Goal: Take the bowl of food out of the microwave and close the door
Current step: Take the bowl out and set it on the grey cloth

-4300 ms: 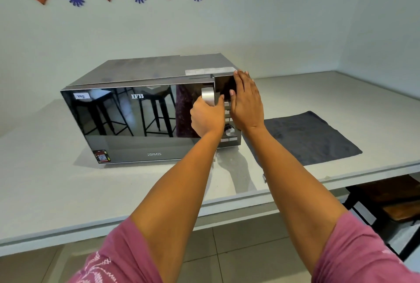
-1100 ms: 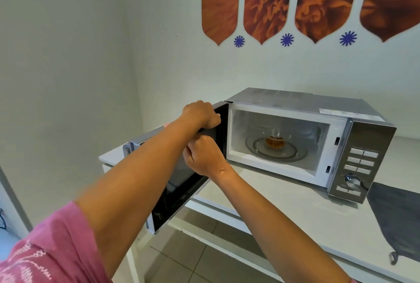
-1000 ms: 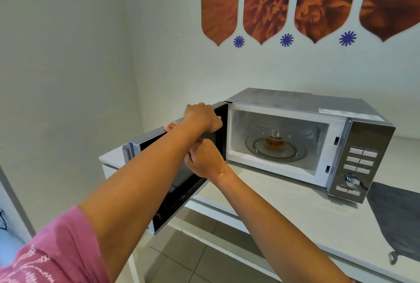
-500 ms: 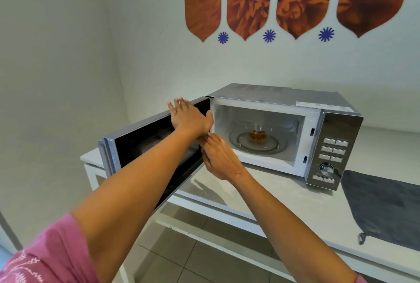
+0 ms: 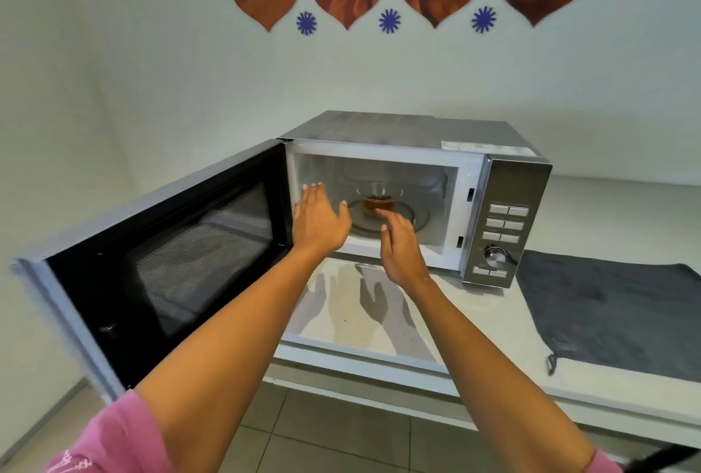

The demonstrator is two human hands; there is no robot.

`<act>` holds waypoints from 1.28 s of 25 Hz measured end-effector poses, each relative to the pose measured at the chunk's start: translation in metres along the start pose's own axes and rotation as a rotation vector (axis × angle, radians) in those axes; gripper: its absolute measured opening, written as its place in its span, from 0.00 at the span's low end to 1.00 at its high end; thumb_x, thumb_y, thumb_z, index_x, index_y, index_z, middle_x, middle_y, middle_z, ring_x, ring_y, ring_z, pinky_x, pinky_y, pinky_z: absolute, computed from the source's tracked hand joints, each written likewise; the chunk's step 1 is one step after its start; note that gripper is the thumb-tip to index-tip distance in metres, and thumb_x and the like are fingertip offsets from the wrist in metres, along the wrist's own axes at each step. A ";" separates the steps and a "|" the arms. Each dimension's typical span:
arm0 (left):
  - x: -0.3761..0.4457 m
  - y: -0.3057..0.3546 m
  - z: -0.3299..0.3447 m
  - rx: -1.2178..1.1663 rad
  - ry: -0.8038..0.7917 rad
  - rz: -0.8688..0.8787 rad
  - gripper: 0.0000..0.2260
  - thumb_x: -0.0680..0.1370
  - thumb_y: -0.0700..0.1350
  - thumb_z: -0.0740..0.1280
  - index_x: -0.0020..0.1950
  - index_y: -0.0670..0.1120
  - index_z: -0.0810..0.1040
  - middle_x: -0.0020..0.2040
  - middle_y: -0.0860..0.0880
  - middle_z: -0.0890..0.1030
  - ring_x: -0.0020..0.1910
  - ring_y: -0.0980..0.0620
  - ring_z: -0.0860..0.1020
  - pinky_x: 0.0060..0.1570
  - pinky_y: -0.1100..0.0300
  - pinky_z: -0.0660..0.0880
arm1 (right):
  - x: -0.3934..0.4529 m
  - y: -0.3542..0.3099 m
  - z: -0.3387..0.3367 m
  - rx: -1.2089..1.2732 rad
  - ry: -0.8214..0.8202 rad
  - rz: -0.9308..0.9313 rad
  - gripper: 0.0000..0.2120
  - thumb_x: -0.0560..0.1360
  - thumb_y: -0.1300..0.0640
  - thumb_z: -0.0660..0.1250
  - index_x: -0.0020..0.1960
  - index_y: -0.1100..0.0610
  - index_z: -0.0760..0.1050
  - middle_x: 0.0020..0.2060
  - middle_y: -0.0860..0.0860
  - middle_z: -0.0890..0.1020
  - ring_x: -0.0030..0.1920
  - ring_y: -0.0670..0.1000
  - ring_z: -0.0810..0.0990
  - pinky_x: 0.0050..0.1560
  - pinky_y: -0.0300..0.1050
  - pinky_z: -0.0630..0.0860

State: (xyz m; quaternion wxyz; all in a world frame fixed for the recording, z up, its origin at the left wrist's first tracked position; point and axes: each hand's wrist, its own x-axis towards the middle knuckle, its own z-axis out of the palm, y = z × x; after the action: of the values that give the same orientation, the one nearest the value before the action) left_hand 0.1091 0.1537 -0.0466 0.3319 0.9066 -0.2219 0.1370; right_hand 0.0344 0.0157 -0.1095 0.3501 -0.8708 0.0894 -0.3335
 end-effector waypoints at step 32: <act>0.147 0.014 0.159 -1.462 -0.215 -0.674 0.37 0.76 0.71 0.51 0.75 0.47 0.65 0.69 0.41 0.73 0.65 0.41 0.73 0.57 0.51 0.71 | 0.170 0.087 0.062 0.781 0.268 0.824 0.41 0.77 0.28 0.41 0.73 0.54 0.69 0.71 0.56 0.73 0.70 0.59 0.72 0.69 0.52 0.67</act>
State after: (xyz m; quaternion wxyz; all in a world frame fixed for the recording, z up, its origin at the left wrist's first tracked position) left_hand 0.2448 -0.0071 -0.0988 0.8406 0.4867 -0.0009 -0.2376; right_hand 0.2108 -0.0807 -0.1131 0.7317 -0.5208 0.3348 -0.2851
